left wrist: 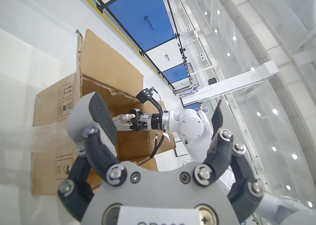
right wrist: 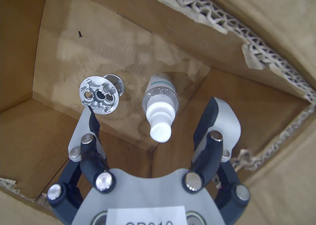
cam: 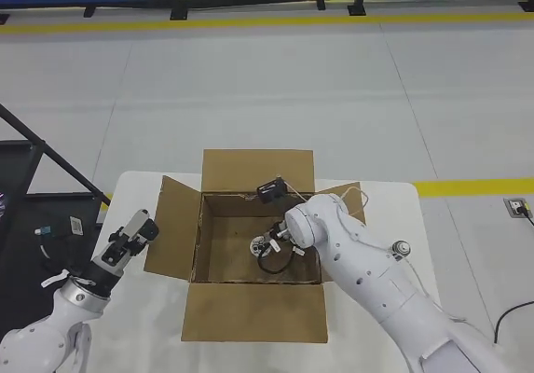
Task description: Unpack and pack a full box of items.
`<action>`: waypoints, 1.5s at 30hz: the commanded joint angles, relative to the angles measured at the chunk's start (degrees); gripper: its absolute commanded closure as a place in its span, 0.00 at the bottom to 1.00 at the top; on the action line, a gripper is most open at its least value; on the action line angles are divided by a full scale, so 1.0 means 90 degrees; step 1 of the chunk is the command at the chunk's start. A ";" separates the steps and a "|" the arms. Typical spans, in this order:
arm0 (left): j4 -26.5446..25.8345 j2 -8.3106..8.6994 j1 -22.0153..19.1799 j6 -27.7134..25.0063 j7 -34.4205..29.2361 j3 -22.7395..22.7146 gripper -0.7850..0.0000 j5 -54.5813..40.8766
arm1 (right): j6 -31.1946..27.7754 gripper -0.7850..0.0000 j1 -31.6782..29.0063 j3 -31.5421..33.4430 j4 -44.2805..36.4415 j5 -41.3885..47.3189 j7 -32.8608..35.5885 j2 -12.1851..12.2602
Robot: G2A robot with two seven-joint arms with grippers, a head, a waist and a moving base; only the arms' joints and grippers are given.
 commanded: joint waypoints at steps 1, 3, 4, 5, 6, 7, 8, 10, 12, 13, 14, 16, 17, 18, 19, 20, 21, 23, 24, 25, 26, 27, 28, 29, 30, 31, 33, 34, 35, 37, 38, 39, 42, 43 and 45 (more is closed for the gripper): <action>0.0000 0.0000 0.0000 0.0000 0.0000 0.0000 0.00 0.0000 | -0.0039 0.46 0.0035 -0.0024 0.0209 0.0064 -0.0124 -0.0053; 0.0000 0.0000 0.0000 0.0000 0.0000 0.0000 0.00 0.0000 | -0.0054 0.56 0.0058 -0.0048 0.0374 0.0103 -0.0275 -0.0104; 0.0000 0.0000 0.0000 0.0000 0.0000 0.0000 0.00 0.0000 | -0.0028 0.60 0.0070 -0.0064 0.0442 0.0098 -0.0365 -0.0129; 0.0000 0.0000 0.0000 0.0000 0.0000 0.0000 0.00 0.0000 | -0.0019 0.70 0.0081 -0.0081 0.0497 0.0103 -0.0423 -0.0155; 0.0000 0.0000 0.0000 0.0000 0.0000 0.0000 0.00 0.0000 | -0.0018 0.83 0.0093 -0.0092 0.0540 0.0115 -0.0480 -0.0179; 0.0000 0.0000 0.0000 0.0000 0.0000 0.0000 0.00 0.0000 | 0.0003 0.87 0.0107 -0.0101 0.0577 0.0111 -0.0530 -0.0201; 0.0000 0.0000 0.0000 0.0000 0.0000 0.0000 0.00 0.0000 | 0.0037 0.94 0.0123 -0.0110 0.0599 0.0088 -0.0568 -0.0219; 0.0000 0.0000 0.0000 0.0000 0.0000 0.0000 0.00 0.0000 | 0.0079 1.00 0.0141 -0.0107 0.0563 0.0059 -0.0583 -0.0242; 0.0000 0.0000 0.0000 0.0000 0.0000 0.0000 0.00 0.0000 | 0.0123 1.00 0.0133 -0.0069 0.0424 -0.0015 -0.0568 -0.0236; 0.0000 0.0000 0.0000 0.0000 0.0000 0.0000 0.00 0.0000 | 0.0153 1.00 0.0104 -0.0039 0.0298 -0.0062 -0.0543 -0.0222; 0.0000 0.0000 0.0000 0.0000 0.0000 0.0000 0.00 0.0000 | 0.0226 1.00 0.0066 -0.0012 0.0131 -0.0165 -0.0498 -0.0199; 0.0000 0.0000 0.0000 0.0000 0.0000 0.0000 0.00 0.0000 | 0.0350 1.00 -0.0090 0.0077 -0.0433 -0.0370 -0.0350 -0.0128; 0.0000 0.0000 0.0000 0.0000 0.0000 0.0000 0.00 0.0000 | 0.0459 1.00 -0.0209 0.0160 -0.0792 -0.0539 -0.0252 -0.0068; 0.0000 0.0000 0.0000 0.0000 0.0000 0.0000 0.00 0.0000 | 0.0591 1.00 -0.0373 0.0250 -0.1241 -0.0747 -0.0103 0.0003; 0.0000 0.0000 0.0000 0.0000 0.0000 0.0000 0.00 0.0000 | 0.0675 1.00 -0.0586 0.0363 -0.1793 -0.0966 0.0085 0.0087; 0.0000 0.0000 0.0000 0.0000 0.0000 0.0000 0.00 0.0000 | 0.0787 1.00 -0.0839 0.0511 -0.2399 -0.1248 0.0316 0.0186; 0.0000 0.0000 0.0000 0.0000 0.0000 0.0000 0.00 0.0000 | 0.0869 1.00 -0.1135 0.0678 -0.3081 -0.1562 0.0577 0.0291; 0.0000 0.0000 0.0000 0.0000 0.0000 0.0000 0.00 0.0000 | 0.0918 1.00 -0.1834 0.1068 -0.4559 -0.2197 0.1105 0.0498; 0.0000 0.0000 0.0000 0.0000 0.0000 0.0000 0.00 0.0000 | 0.0867 1.00 -0.2206 0.1290 -0.5313 -0.2460 0.1313 0.0590; 0.0000 0.0000 0.0000 0.0000 0.0000 0.0000 0.00 0.0000 | 0.0815 1.00 -0.2567 0.1519 -0.5986 -0.2742 0.1524 0.0675; 0.0000 0.0000 0.0000 0.0000 0.0000 0.0000 0.00 0.0000 | 0.0779 1.00 -0.2901 0.1737 -0.6610 -0.3023 0.1717 0.0745; 0.0000 0.0000 0.0000 0.0000 0.0000 0.0000 0.00 0.0000 | 0.0737 1.00 -0.3216 0.1934 -0.7177 -0.3266 0.1877 0.0802; 0.0000 0.0000 0.0000 0.0000 0.0000 0.0000 0.00 0.0000 | 0.0731 1.00 -0.3514 0.2136 -0.7640 -0.3537 0.2045 0.0851; 0.0000 0.0000 0.0000 0.0000 0.0000 0.0000 0.00 0.0000 | 0.0774 1.00 -0.3790 0.2339 -0.8045 -0.3805 0.2190 0.0890; 0.0000 0.0000 0.0000 0.0000 0.0000 0.0000 0.00 0.0000 | 0.0807 1.00 -0.4062 0.2522 -0.8407 -0.3974 0.2302 0.0919; 0.0000 0.0000 0.0000 0.0000 0.0000 0.0000 0.00 0.0000 | 0.0866 1.00 -0.4329 0.2735 -0.8718 -0.4131 0.2392 0.0945; 0.0000 0.0000 0.0000 0.0000 0.0000 0.0000 0.00 0.0000 | 0.0996 1.00 -0.4806 0.3186 -0.9055 -0.4247 0.2373 0.0980; 0.0000 0.0000 0.0000 0.0000 0.0000 0.0000 0.00 0.0000 | 0.1047 1.00 -0.4985 0.3396 -0.9055 -0.4123 0.2227 0.0986; 0.0000 0.0000 0.0000 0.0000 0.0000 0.0000 0.00 0.0000 | 0.1071 1.00 -0.5178 0.3620 -0.9055 -0.3942 0.2072 0.0994; 0.0000 0.0000 0.0000 0.0000 0.0000 0.0000 0.00 0.0000 | 0.1043 1.00 -0.5623 0.4109 -0.9055 -0.3544 0.1840 0.1014; 0.0000 0.0000 0.0000 0.0000 0.0000 0.0000 0.00 0.0000 | 0.0987 1.00 -0.5871 0.4353 -0.9055 -0.3365 0.1797 0.1028; 0.0000 0.0000 0.0000 0.0000 0.0000 0.0000 0.00 0.0000 | 0.0966 1.00 -0.6118 0.4592 -0.9055 -0.3261 0.1797 0.1041; 0.0000 0.0000 0.0000 0.0000 0.0000 0.0000 0.00 0.0000 | 0.0851 1.00 -0.6715 0.5062 -0.9013 -0.2783 0.1516 0.1057; 0.0000 0.0000 0.0000 0.0000 0.0000 0.0000 0.00 0.0000 | 0.0852 1.00 -0.6877 0.5193 -0.8930 -0.2612 0.1304 0.1057; 0.0000 0.0000 0.0000 0.0000 0.0000 0.0000 0.00 0.0000 | 0.0847 1.00 -0.7195 0.5392 -0.8831 -0.2194 0.0793 0.1049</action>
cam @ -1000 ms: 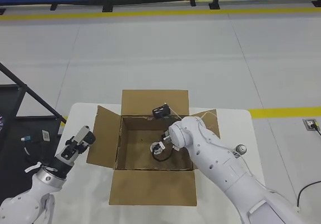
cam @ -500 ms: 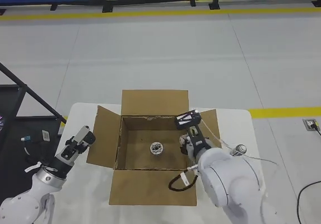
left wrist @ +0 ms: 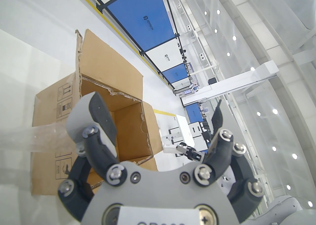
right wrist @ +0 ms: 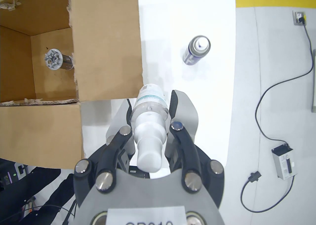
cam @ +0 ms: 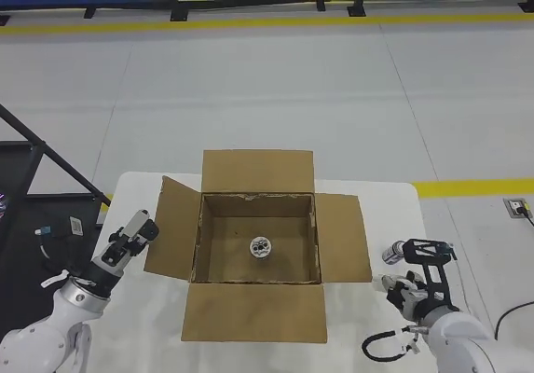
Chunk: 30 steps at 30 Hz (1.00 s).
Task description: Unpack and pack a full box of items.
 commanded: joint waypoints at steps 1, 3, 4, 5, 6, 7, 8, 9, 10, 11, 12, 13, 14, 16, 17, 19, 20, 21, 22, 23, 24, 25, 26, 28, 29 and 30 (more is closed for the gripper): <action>0.0000 0.0000 0.0000 0.0000 0.0000 0.0000 0.00 0.0000 | -0.0008 1.00 -0.0306 0.0223 0.0105 0.0376 -0.0462 -0.0004; 0.0000 0.0000 0.0000 0.0000 0.0000 0.0000 0.00 0.0000 | 0.0015 1.00 -0.0528 0.0474 0.0282 0.0476 -0.0653 0.0004; 0.0000 0.0000 0.0000 0.0000 0.0000 0.0000 0.00 0.0000 | 0.0023 1.00 -0.0569 0.0513 0.0362 0.0490 -0.0707 0.0006; 0.0000 0.0000 0.0000 0.0000 0.0000 0.0000 0.00 0.0000 | 0.0019 1.00 -0.0570 0.0532 0.0465 0.0563 -0.0767 0.0006; 0.0000 0.0000 0.0000 0.0000 0.0000 0.0000 0.00 0.0000 | 0.0002 1.00 -0.0538 0.0551 0.0603 0.0614 -0.0853 0.0008; 0.0000 0.0000 0.0000 0.0000 0.0000 0.0000 0.00 0.0000 | 0.0006 1.00 -0.0484 0.0556 0.0805 0.0619 -0.0915 0.0010; 0.0000 0.0000 0.0000 0.0000 0.0000 0.0000 0.00 0.0000 | 0.0066 1.00 -0.0394 0.0546 0.1021 0.0557 -0.0961 0.0012; 0.0000 0.0000 0.0000 0.0000 0.0000 0.0000 0.00 0.0000 | 0.0106 1.00 -0.0273 0.0495 0.1220 0.0515 -0.1000 0.0012; 0.0000 0.0000 0.0000 0.0000 0.0000 0.0000 0.00 0.0000 | 0.0130 1.00 -0.0141 0.0440 0.1419 0.0496 -0.1041 0.0011; 0.0000 0.0000 0.0000 0.0000 0.0000 0.0000 0.00 0.0000 | 0.0215 1.00 -0.0011 0.0414 0.1621 0.0429 -0.1079 0.0011; 0.0000 0.0000 0.0000 0.0000 0.0000 0.0000 0.00 0.0000 | 0.0282 1.00 0.0119 0.0370 0.1810 0.0342 -0.1074 0.0011; 0.0000 0.0000 0.0000 0.0000 0.0000 0.0000 0.00 0.0000 | 0.0334 1.00 0.0249 0.0316 0.1977 0.0238 -0.1049 0.0012; 0.0000 0.0000 0.0000 0.0000 0.0000 0.0000 0.00 0.0000 | 0.0374 1.00 0.0379 0.0258 0.2129 0.0143 -0.0998 0.0013; 0.0000 0.0000 0.0000 0.0000 0.0000 0.0000 0.00 0.0000 | 0.0415 1.00 0.0644 0.0181 0.2412 -0.0017 -0.0875 0.0019; 0.0000 0.0000 0.0000 0.0000 0.0000 0.0000 0.00 0.0000 | 0.0430 1.00 0.0769 0.0143 0.2543 -0.0115 -0.0822 0.0022; 0.0000 0.0000 0.0000 0.0000 0.0000 0.0000 0.00 0.0000 | 0.0472 1.00 0.0988 0.0060 0.2757 -0.0286 -0.0741 0.0023; 0.0000 0.0000 0.0000 0.0000 0.0000 0.0000 0.00 0.0000 | 0.0503 1.00 0.1079 0.0025 0.2849 -0.0374 -0.0692 0.0024; 0.0000 0.0000 0.0000 0.0000 0.0000 0.0000 0.00 0.0000 | 0.0537 1.00 0.1169 -0.0003 0.2936 -0.0459 -0.0630 0.0025; 0.0000 0.0000 0.0000 0.0000 0.0000 0.0000 0.00 0.0000 | 0.0544 1.00 0.1260 -0.0026 0.3016 -0.0506 -0.0566 0.0025; 0.0000 0.0000 0.0000 0.0000 0.0000 0.0000 0.00 0.0000 | 0.0530 0.91 0.1344 -0.0043 0.3085 -0.0511 -0.0515 0.0025; 0.0000 0.0000 0.0000 0.0000 0.0000 0.0000 0.00 0.0000 | 0.0516 0.82 0.1417 -0.0046 0.3159 -0.0507 -0.0471 0.0026; 0.0000 0.0000 0.0000 0.0000 0.0000 0.0000 0.00 0.0000 | 0.0509 0.71 0.1484 -0.0041 0.3236 -0.0520 -0.0426 0.0028; 0.0000 0.0000 0.0000 0.0000 0.0000 0.0000 0.00 0.0000 | 0.0489 0.61 0.1544 -0.0043 0.3303 -0.0503 -0.0380 0.0028; 0.0000 0.0000 0.0000 0.0000 0.0000 0.0000 0.00 0.0000 | 0.0437 0.54 0.1643 -0.0023 0.3434 -0.0455 -0.0346 0.0031; 0.0000 0.0000 0.0000 0.0000 0.0000 0.0000 0.00 0.0000 | 0.0420 0.53 0.1677 -0.0016 0.3487 -0.0425 -0.0346 0.0032; 0.0000 0.0000 0.0000 0.0000 0.0000 0.0000 0.00 0.0000 | 0.0401 0.50 0.1704 -0.0009 0.3537 -0.0399 -0.0351 0.0033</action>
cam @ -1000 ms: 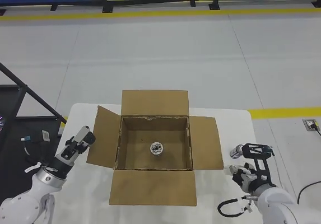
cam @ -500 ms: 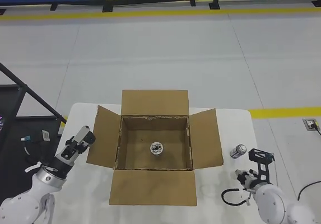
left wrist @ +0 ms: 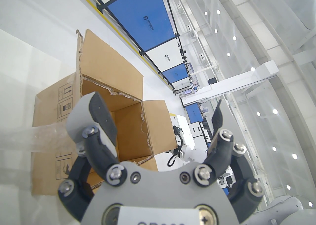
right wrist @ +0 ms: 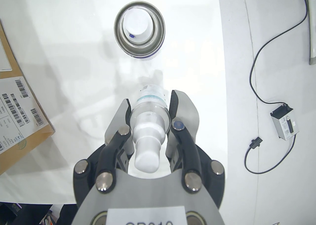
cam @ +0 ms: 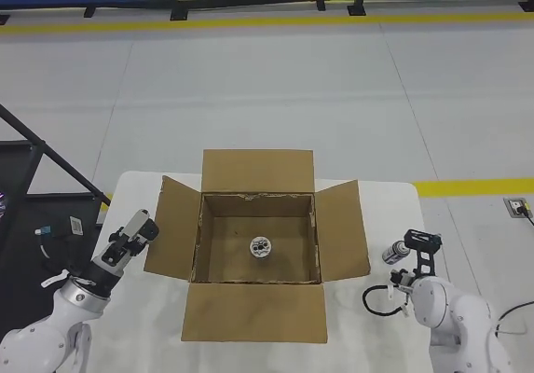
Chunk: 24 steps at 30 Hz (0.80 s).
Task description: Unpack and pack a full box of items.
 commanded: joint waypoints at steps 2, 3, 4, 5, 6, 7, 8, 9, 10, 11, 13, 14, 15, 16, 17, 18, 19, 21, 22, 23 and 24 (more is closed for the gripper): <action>0.0000 0.0000 0.0000 0.0000 0.0000 0.0000 0.00 0.0000 | -0.0042 0.22 0.0069 0.0017 0.0120 0.0081 -0.0008 0.0002; 0.0000 0.0000 0.0000 0.0000 0.0000 0.0000 0.00 0.0000 | -0.0042 0.16 0.0080 0.0022 0.0133 0.0089 -0.0012 0.0003; 0.0000 0.0000 0.0000 0.0000 0.0000 0.0000 0.00 0.0000 | -0.0045 0.11 0.0089 0.0027 0.0122 0.0090 -0.0024 0.0005; 0.0000 0.0000 0.0000 0.0000 0.0000 0.0000 0.00 0.0000 | -0.0065 0.09 0.0087 0.0038 0.0082 0.0129 -0.0036 0.0006; 0.0000 0.0000 0.0000 0.0000 0.0000 0.0000 0.00 0.0000 | -0.0083 0.07 0.0076 0.0055 0.0049 0.0149 -0.0026 0.0009; 0.0000 0.0000 0.0000 0.0000 0.0000 0.0000 0.00 0.0000 | -0.0058 0.06 0.0067 0.0083 0.0006 0.0092 -0.0023 0.0015; 0.0000 0.0000 0.0000 0.0000 0.0000 0.0000 0.00 0.0000 | 0.0011 0.05 0.0054 0.0109 -0.0071 0.0009 -0.0012 0.0019; 0.0000 0.0000 0.0000 0.0000 0.0000 0.0000 0.00 0.0000 | 0.0114 0.00 0.0030 0.0140 -0.0223 -0.0053 -0.0017 0.0021; 0.0000 0.0000 0.0000 0.0000 0.0000 0.0000 0.00 0.0000 | 0.0178 0.00 -0.0021 0.0165 -0.0484 -0.0023 -0.0067 0.0018; 0.0000 0.0000 0.0000 0.0000 0.0000 0.0000 0.00 0.0000 | 0.0147 0.00 -0.0116 0.0183 -0.0822 0.0057 -0.0096 0.0017; 0.0000 0.0000 0.0000 0.0000 0.0000 0.0000 0.00 0.0000 | 0.0093 0.00 -0.0297 0.0214 -0.1225 -0.0032 0.0009 0.0029; 0.0000 0.0000 0.0000 0.0000 0.0000 0.0000 0.00 0.0000 | 0.0102 0.00 -0.0315 0.0186 -0.1343 -0.0215 0.0142 0.0036; 0.0000 0.0000 0.0000 0.0000 0.0000 0.0000 0.00 0.0000 | 0.0123 0.00 -0.0293 0.0119 -0.1431 -0.0330 0.0253 0.0035; 0.0000 0.0000 0.0000 0.0000 0.0000 0.0000 0.00 0.0000 | 0.0151 0.00 -0.0258 0.0064 -0.1465 -0.0400 0.0339 0.0032; 0.0000 0.0000 0.0000 0.0000 0.0000 0.0000 0.00 0.0000 | 0.0203 0.00 -0.0213 0.0012 -0.1481 -0.0488 0.0387 0.0028; 0.0000 0.0000 0.0000 0.0000 0.0000 0.0000 0.00 0.0000 | 0.0268 0.00 -0.0169 -0.0030 -0.1496 -0.0527 0.0409 0.0022; 0.0000 0.0000 0.0000 0.0000 0.0000 0.0000 0.00 0.0000 | 0.0303 0.00 -0.0138 -0.0048 -0.1514 -0.0519 0.0400 0.0016; 0.0000 0.0000 0.0000 0.0000 0.0000 0.0000 0.00 0.0000 | 0.0354 0.00 -0.0114 -0.0021 -0.1570 -0.0509 0.0344 0.0011; 0.0000 0.0000 0.0000 0.0000 0.0000 0.0000 0.00 0.0000 | 0.0381 0.01 -0.0106 -0.0010 -0.1698 -0.0399 0.0268 0.0004; 0.0000 0.0000 0.0000 0.0000 0.0000 0.0000 0.00 0.0000 | 0.0402 0.02 -0.0125 0.0005 -0.1889 -0.0230 0.0134 -0.0006; 0.0000 0.0000 0.0000 0.0000 0.0000 0.0000 0.00 0.0000 | 0.0418 0.01 -0.0179 0.0020 -0.2141 -0.0034 -0.0052 -0.0016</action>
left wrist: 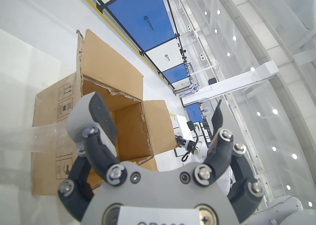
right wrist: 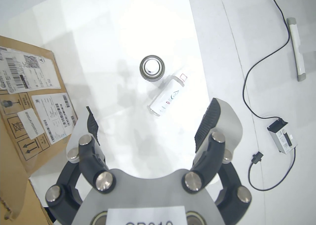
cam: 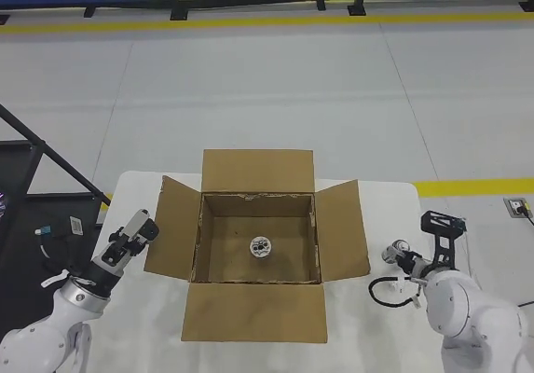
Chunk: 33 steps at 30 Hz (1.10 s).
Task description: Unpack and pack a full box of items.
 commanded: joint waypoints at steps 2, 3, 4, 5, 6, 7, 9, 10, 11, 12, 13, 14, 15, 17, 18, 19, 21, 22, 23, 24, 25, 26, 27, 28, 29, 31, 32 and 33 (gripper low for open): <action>0.0000 0.0000 0.0000 0.0000 0.0000 0.0000 0.00 0.0000 | -0.0030 0.00 -0.0259 -0.0004 -0.0819 0.0527 -0.0597 -0.0026; 0.0000 0.0000 0.0000 0.0000 0.0000 0.0000 0.00 0.0000 | -0.0121 0.00 -0.0337 -0.0062 -0.1101 0.0595 -0.0749 -0.0029; 0.0000 0.0000 0.0000 0.0000 0.0000 0.0000 0.00 0.0000 | -0.0255 0.00 -0.0394 -0.0164 -0.1361 0.0637 -0.0851 -0.0029; -0.0010 -0.0001 0.0015 0.0006 0.0032 0.0011 0.00 -0.0003 | -0.0356 0.00 -0.0428 -0.0291 -0.1561 0.0591 -0.0924 -0.0029; -0.0035 0.0001 0.0040 0.0004 0.0058 0.0029 0.00 0.0011 | -0.0536 0.00 -0.0418 -0.0503 -0.1730 0.0589 -0.0948 -0.0030; -0.0050 0.0004 0.0055 -0.0002 0.0090 0.0035 0.00 0.0020 | -0.0716 0.00 -0.0367 -0.0749 -0.1812 0.0605 -0.0942 -0.0033; -0.0060 0.0007 0.0080 -0.0021 0.0215 0.0029 0.00 0.0039 | -0.1164 0.00 -0.0029 -0.1411 -0.1676 0.0447 -0.0757 -0.0043; -0.0064 0.0007 0.0097 -0.0029 0.0285 0.0026 0.00 0.0040 | -0.1290 0.00 0.0237 -0.1740 -0.1500 0.0425 -0.0644 -0.0063; -0.0052 0.0008 0.0114 -0.0032 0.0350 0.0008 0.00 0.0022 | -0.1445 0.00 0.0588 -0.2138 -0.1146 0.0380 -0.0451 -0.0092; -0.0041 0.0011 0.0131 -0.0034 0.0378 -0.0011 0.00 0.0003 | -0.1472 0.00 0.1006 -0.2493 -0.0764 0.0314 -0.0275 -0.0137; -0.0031 0.0015 0.0149 -0.0032 0.0406 -0.0040 0.00 -0.0022 | -0.1441 0.00 0.1430 -0.2853 -0.0348 0.0278 -0.0129 -0.0196; -0.0025 0.0018 0.0173 -0.0035 0.0438 -0.0076 0.00 -0.0051 | -0.1435 0.00 0.1887 -0.3236 0.0129 0.0354 -0.0042 -0.0274; -0.0024 0.0021 0.0201 -0.0036 0.0472 -0.0109 0.00 -0.0090 | -0.1374 0.00 0.2310 -0.3556 0.0637 0.0420 0.0056 -0.0355; -0.0056 0.0028 0.0279 -0.0075 0.0505 -0.0190 0.00 -0.0162 | -0.1300 0.00 0.3161 -0.4173 0.1755 0.0750 0.0116 -0.0558; -0.0073 0.0032 0.0324 -0.0090 0.0511 -0.0234 0.00 -0.0200 | -0.1222 0.00 0.3552 -0.4446 0.2304 0.0849 0.0122 -0.0667; -0.0099 0.0036 0.0371 -0.0105 0.0510 -0.0275 0.00 -0.0235 | -0.1241 0.00 0.3864 -0.4715 0.2804 0.1188 0.0097 -0.0789; -0.0128 0.0041 0.0437 -0.0136 0.0525 -0.0337 0.00 -0.0266 | -0.1232 0.00 0.4485 -0.5186 0.3948 0.1446 0.0110 -0.1018; -0.0128 0.0041 0.0437 -0.0136 0.0525 -0.0337 0.00 -0.0266 | -0.1193 0.00 0.4724 -0.5415 0.4455 0.1608 0.0083 -0.1148; -0.0128 0.0041 0.0437 -0.0136 0.0525 -0.0337 0.00 -0.0266 | -0.1178 0.00 0.4927 -0.5586 0.4957 0.1831 0.0013 -0.1275; -0.0128 0.0041 0.0437 -0.0136 0.0525 -0.0337 0.00 -0.0266 | -0.1113 0.00 0.5123 -0.5750 0.5467 0.1915 -0.0043 -0.1394; -0.0128 0.0041 0.0437 -0.0136 0.0525 -0.0337 0.00 -0.0266 | -0.1115 0.00 0.5255 -0.5857 0.5852 0.2173 -0.0158 -0.1517; -0.0128 0.0041 0.0437 -0.0136 0.0525 -0.0337 0.00 -0.0266 | -0.1159 0.00 0.5368 -0.5928 0.6259 0.2407 -0.0286 -0.1624; -0.0128 0.0041 0.0437 -0.0136 0.0525 -0.0337 0.00 -0.0266 | -0.1146 0.00 0.5492 -0.6015 0.6665 0.2501 -0.0363 -0.1721; -0.0128 0.0041 0.0437 -0.0136 0.0525 -0.0337 0.00 -0.0266 | -0.1208 0.00 0.5565 -0.6052 0.6969 0.2749 -0.0452 -0.1820; -0.0128 0.0041 0.0437 -0.0136 0.0525 -0.0337 0.00 -0.0266 | -0.1258 0.00 0.5654 -0.6095 0.7286 0.2896 -0.0501 -0.1904; -0.0128 0.0041 0.0437 -0.0136 0.0525 -0.0337 0.00 -0.0266 | -0.1326 0.02 0.5767 -0.6177 0.7796 0.3130 -0.0616 -0.2061; -0.0128 0.0041 0.0437 -0.0136 0.0525 -0.0337 0.00 -0.0266 | -0.1343 0.02 0.5819 -0.6221 0.8046 0.3183 -0.0665 -0.2129; -0.0128 0.0041 0.0437 -0.0136 0.0525 -0.0337 0.00 -0.0266 | -0.1294 0.01 0.5856 -0.6273 0.8279 0.3187 -0.0750 -0.2195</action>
